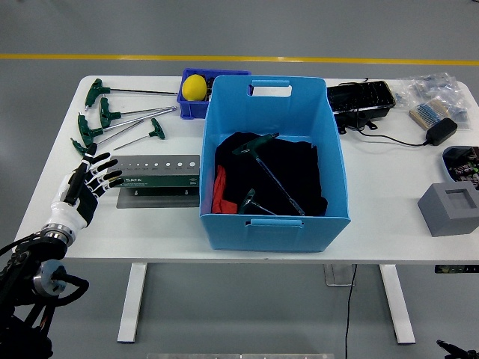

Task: Lift tool from toolbox,place it in box,lift tool from toolbox,place it in box

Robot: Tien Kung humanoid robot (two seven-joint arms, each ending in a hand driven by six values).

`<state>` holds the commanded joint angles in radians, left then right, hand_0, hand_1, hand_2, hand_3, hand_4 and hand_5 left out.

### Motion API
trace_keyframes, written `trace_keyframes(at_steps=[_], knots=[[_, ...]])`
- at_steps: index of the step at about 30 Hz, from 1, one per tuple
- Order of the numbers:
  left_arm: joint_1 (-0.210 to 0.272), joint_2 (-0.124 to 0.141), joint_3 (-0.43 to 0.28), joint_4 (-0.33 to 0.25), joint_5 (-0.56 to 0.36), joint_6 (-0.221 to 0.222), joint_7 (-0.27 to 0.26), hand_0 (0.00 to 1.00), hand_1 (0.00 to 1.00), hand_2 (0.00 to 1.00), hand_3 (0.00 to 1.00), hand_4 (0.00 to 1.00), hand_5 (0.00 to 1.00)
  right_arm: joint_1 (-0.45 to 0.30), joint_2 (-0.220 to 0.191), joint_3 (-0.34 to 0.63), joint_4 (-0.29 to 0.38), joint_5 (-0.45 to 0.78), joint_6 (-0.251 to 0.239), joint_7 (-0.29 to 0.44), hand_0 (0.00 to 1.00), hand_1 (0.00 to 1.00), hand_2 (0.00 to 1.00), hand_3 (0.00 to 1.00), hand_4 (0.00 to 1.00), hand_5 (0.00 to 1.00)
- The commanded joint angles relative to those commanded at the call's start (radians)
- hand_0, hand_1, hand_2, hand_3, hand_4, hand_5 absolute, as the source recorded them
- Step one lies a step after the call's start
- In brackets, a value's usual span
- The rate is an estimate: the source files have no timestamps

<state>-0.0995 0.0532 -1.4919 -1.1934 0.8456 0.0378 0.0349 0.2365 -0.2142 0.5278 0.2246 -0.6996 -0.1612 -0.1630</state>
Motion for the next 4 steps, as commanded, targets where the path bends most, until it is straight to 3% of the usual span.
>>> trace_keyframes(at_steps=[4], knots=[[0.000, -0.001, 0.008, 0.000, -0.017, -0.002, 0.007, 0.486, 0.528, 0.596, 0.597, 0.849, 0.626, -0.006, 0.005, -0.004, -0.002, 0.010, -0.001, 0.003, 0.619, 0.602, 0.665, 0.538, 0.774, 0.659]])
